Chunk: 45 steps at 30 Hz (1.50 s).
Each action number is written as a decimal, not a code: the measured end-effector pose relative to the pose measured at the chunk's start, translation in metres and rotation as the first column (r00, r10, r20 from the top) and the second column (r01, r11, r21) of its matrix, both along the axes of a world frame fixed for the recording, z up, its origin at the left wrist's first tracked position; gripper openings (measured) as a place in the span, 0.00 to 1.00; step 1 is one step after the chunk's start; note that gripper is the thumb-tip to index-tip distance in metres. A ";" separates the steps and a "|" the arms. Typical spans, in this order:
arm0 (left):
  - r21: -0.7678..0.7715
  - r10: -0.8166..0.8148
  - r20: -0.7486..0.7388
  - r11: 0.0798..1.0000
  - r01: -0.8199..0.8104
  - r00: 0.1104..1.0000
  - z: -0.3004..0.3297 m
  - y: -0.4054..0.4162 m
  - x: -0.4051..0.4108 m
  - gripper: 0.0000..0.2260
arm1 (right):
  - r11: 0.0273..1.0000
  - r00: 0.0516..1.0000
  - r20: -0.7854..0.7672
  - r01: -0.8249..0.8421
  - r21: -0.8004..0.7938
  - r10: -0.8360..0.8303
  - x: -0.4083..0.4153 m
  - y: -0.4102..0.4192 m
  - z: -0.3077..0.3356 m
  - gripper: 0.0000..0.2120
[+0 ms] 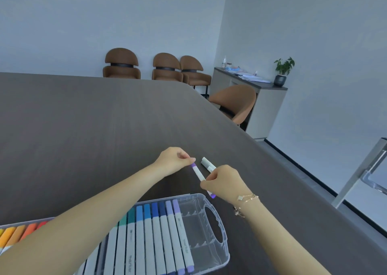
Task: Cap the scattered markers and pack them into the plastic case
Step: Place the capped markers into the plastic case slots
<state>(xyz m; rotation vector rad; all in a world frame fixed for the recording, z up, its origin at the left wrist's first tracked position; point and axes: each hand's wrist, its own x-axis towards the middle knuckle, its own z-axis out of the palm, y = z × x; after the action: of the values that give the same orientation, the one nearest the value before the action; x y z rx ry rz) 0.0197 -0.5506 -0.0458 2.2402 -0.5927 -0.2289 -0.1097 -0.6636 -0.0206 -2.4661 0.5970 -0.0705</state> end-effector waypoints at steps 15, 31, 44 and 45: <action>0.113 -0.189 -0.029 0.975 0.191 0.982 0.013 0.071 -0.071 0.09 | 0.964 0.968 -0.123 -0.195 0.179 0.219 -0.079 0.050 0.000 0.09; 0.087 -0.205 0.020 0.975 0.202 0.979 -0.001 0.064 -0.082 0.09 | 0.967 0.971 -0.028 -0.233 0.100 0.237 -0.086 0.049 -0.012 0.10; 0.083 -0.240 -0.066 0.966 0.245 0.968 -0.003 0.060 -0.067 0.08 | 0.973 0.975 0.015 -0.223 0.057 0.223 -0.082 0.038 -0.008 0.09; 0.072 -0.234 -0.066 0.969 0.238 0.970 -0.002 0.058 -0.062 0.07 | 0.983 0.983 0.054 -0.179 0.036 0.177 -0.077 0.030 -0.002 0.09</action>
<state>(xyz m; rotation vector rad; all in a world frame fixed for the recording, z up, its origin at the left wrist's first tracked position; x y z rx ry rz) -0.0424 -0.4925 -0.0481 2.2290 -0.8329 -0.4430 -0.1871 -0.6336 -0.0231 -2.4589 0.3504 -0.0492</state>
